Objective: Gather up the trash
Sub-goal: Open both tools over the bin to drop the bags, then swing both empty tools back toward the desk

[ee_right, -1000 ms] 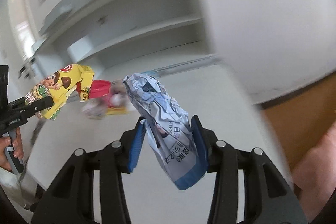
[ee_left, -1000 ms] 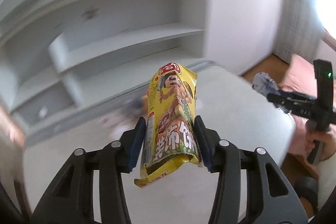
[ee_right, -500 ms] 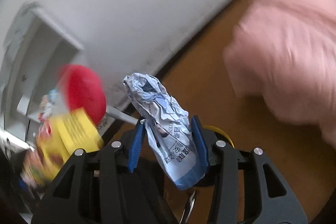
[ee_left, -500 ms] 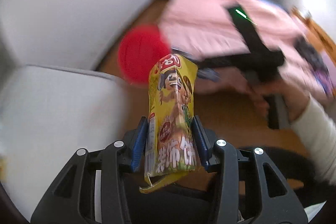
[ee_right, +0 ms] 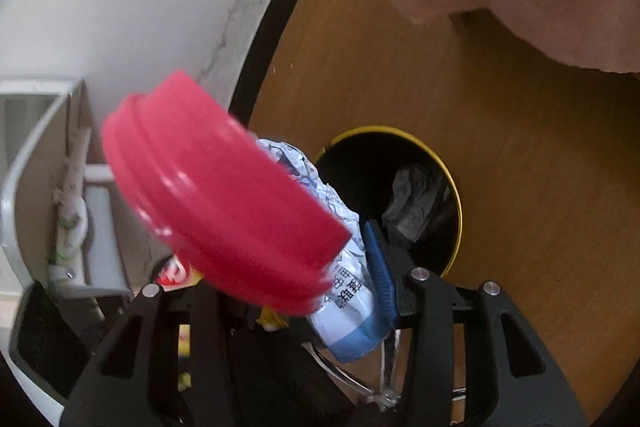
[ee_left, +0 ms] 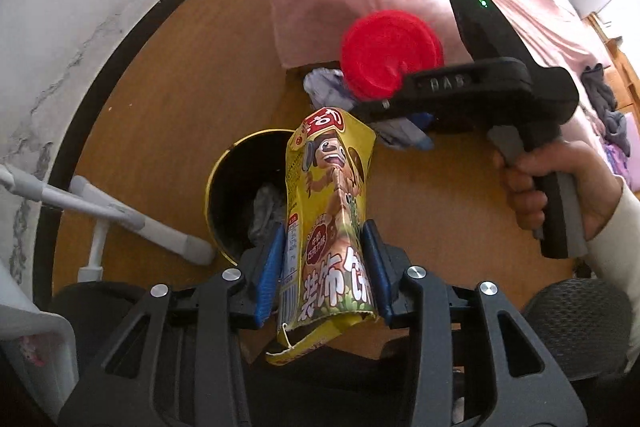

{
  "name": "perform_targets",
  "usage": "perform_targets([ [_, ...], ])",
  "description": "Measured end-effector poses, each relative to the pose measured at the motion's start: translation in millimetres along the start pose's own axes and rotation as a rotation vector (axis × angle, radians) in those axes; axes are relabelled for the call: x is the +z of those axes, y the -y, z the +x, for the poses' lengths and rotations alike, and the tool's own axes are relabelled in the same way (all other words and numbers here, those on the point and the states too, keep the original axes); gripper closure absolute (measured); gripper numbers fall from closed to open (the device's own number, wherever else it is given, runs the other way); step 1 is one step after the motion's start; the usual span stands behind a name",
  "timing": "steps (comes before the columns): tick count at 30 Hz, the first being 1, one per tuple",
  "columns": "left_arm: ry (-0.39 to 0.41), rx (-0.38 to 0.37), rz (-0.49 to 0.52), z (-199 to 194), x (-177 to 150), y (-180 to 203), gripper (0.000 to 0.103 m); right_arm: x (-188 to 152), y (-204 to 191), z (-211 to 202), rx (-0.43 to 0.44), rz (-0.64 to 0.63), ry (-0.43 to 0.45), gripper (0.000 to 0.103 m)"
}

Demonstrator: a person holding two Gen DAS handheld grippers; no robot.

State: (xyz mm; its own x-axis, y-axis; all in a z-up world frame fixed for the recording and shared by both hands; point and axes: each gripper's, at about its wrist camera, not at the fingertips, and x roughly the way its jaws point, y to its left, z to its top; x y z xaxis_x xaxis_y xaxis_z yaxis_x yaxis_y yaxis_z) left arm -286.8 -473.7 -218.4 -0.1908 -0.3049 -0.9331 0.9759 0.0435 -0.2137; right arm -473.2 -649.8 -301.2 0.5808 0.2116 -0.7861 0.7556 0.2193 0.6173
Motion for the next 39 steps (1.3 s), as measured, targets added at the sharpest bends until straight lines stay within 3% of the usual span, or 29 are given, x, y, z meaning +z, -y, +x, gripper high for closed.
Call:
perform_targets([
  [5, -0.009, 0.043, -0.03, 10.7, -5.4, -6.1, 0.048, -6.9, 10.4, 20.5, -0.002, 0.021, -0.065, 0.054],
  [7, -0.037, 0.044, -0.052, 19.1, -5.1, -11.9, 0.028, -10.6, 14.0, 23.7, -0.02, 0.04, -0.081, 0.032],
  [8, -0.046, 0.051, -0.064, 21.7, -5.7, -14.4, 0.02, -9.4, 15.9, 25.9, -0.038, 0.06, -0.093, 0.012],
  [9, -0.047, 0.051, -0.075, 22.0, -7.4, -15.3, 0.01, -7.8, 17.4, 26.8, -0.044, 0.087, -0.104, 0.009],
  [12, -0.026, 0.027, -0.077, 20.4, -8.6, -16.4, 0.01, -8.1, 21.2, 24.4, 0.009, 0.144, -0.116, 0.009],
  [16, 0.024, 0.013, -0.027, 7.7, -9.6, -8.2, 0.01, -4.6, 21.6, -3.4, 0.015, 0.153, -0.078, 0.009],
  [20, 0.159, -0.017, 0.066, -49.7, -6.2, 21.1, 0.01, 2.9, -6.6, -66.7, -0.066, 0.048, 0.082, 0.009],
  [21, 0.207, -0.014, 0.097, -69.2, -6.0, 27.8, 0.01, -0.2, -19.8, -89.1, -0.108, 0.005, 0.157, 0.009],
  [24, 0.417, 0.028, 0.169, -147.3, -10.9, 39.5, 0.009, -23.4, -90.4, -170.5, -0.261, -0.227, 0.502, 0.007],
  [26, 0.571, 0.104, 0.145, -204.8, -20.4, 27.8, 0.007, -38.6, -128.2, -196.6, -0.312, -0.343, 0.639, 0.007],
  [29, 0.694, 0.24, 0.046, -261.7, -40.5, -9.1, 0.007, -55.8, -185.8, -206.2, -0.333, -0.503, 0.774, 0.007],
  [31, 0.717, 0.377, -0.068, -290.4, -66.6, -49.6, 0.006, -56.0, -215.6, -191.8, -0.304, -0.57, 0.746, 0.007],
  [34, 0.678, 0.572, -0.251, -315.8, -114.2, -109.9, 0.006, -52.8, -262.9, -155.3, -0.245, -0.679, 0.656, 0.007],
  [36, 0.641, 0.654, -0.372, -327.9, -145.0, -145.0, 0.006, -51.8, -301.3, -123.6, -0.214, -0.762, 0.59, 0.007],
  [37, 0.614, 0.695, -0.478, -337.4, -173.9, -173.0, 0.006, -51.2, -316.4, -110.8, -0.196, -0.788, 0.56, 0.007],
  [39, 0.587, 0.728, -0.603, -349.6, -208.3, -202.9, 0.006, -51.9, -352.6, -80.7, -0.145, -0.841, 0.488, 0.007],
])
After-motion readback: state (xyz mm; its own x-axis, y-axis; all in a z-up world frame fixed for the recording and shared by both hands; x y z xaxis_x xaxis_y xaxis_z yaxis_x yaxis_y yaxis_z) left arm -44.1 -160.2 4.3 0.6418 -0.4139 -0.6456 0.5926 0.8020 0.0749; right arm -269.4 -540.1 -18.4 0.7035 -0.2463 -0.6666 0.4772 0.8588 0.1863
